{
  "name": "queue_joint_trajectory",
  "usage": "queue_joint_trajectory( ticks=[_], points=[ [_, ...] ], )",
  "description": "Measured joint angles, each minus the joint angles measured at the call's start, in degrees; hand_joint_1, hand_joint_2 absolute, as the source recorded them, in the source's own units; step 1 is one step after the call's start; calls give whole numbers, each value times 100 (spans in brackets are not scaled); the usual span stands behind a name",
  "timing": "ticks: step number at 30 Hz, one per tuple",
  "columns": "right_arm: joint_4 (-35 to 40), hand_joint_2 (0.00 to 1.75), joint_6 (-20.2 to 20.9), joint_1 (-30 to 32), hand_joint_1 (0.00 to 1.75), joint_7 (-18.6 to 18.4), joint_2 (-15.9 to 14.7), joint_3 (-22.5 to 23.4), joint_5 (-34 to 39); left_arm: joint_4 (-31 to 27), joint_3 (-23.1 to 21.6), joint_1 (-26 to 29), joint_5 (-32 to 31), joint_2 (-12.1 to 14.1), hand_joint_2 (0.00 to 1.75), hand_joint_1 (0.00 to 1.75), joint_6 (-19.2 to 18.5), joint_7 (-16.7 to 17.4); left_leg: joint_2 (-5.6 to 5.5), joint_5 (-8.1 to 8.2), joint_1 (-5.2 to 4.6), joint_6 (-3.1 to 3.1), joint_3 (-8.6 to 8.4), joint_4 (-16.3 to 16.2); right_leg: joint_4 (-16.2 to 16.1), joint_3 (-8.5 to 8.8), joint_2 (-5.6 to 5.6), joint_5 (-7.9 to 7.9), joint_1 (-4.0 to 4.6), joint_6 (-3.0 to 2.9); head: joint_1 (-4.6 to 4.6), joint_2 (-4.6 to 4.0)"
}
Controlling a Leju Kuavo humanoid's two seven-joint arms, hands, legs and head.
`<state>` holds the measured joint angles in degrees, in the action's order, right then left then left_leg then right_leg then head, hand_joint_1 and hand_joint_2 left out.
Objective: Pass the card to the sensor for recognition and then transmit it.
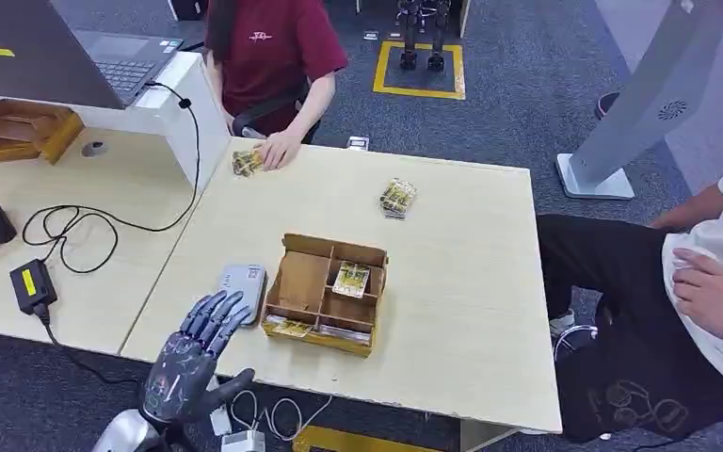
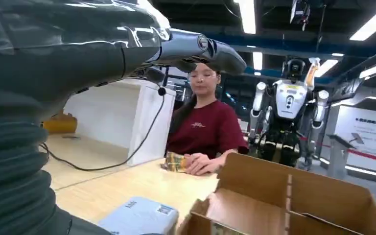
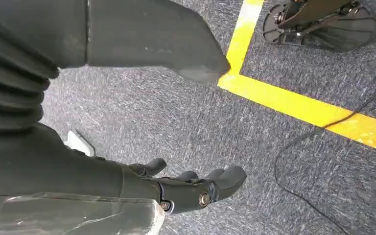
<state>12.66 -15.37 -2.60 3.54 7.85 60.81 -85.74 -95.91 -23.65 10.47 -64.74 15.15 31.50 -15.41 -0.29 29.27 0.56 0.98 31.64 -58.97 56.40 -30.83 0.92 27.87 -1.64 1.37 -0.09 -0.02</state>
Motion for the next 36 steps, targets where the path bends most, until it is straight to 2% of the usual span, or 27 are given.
queue_joint_trajectory(
  ticks=[4, 8, 13, 18, 36],
  points=[
    [13, 0, -7, -1, 0, -4, 13, 0, -15, 105, -257, -62, -397, 4, 175, 0, 177, 234, 0, 0, 0, 0, 0, 0, 0, 0, 0, 0, 1, 0, 0, 0],
    [17, 0, -7, 0, 0, -2, 17, 0, -17, 192, -371, -99, -577, 13, 175, 0, 260, 317, 0, 0, 0, 0, 0, 0, 1, -1, 0, 0, 1, 0, 0, 0],
    [31, 0, -11, -3, 0, 4, 17, 2, -39, 423, -496, -257, -968, -24, 175, 0, 432, 605, -1, 0, 0, 0, 1, 0, 1, 0, -1, 0, 0, 0, -2, 0],
    [31, 0, -39, -6, 0, 4, 20, 2, -98, 784, -570, -473, -959, -236, 175, 0, 559, 758, -2, 0, 0, 0, 1, 0, 0, 1, -1, 0, 0, 0, 0, 0],
    [31, 0, -79, -16, 0, -31, 24, 2, -157, 1573, -570, -997, -964, -828, 175, 0, 727, 896, -2, -1, 0, 0, 0, 0, 0, 2, -1, -2, 0, -1, 0, 0]
  ],
)
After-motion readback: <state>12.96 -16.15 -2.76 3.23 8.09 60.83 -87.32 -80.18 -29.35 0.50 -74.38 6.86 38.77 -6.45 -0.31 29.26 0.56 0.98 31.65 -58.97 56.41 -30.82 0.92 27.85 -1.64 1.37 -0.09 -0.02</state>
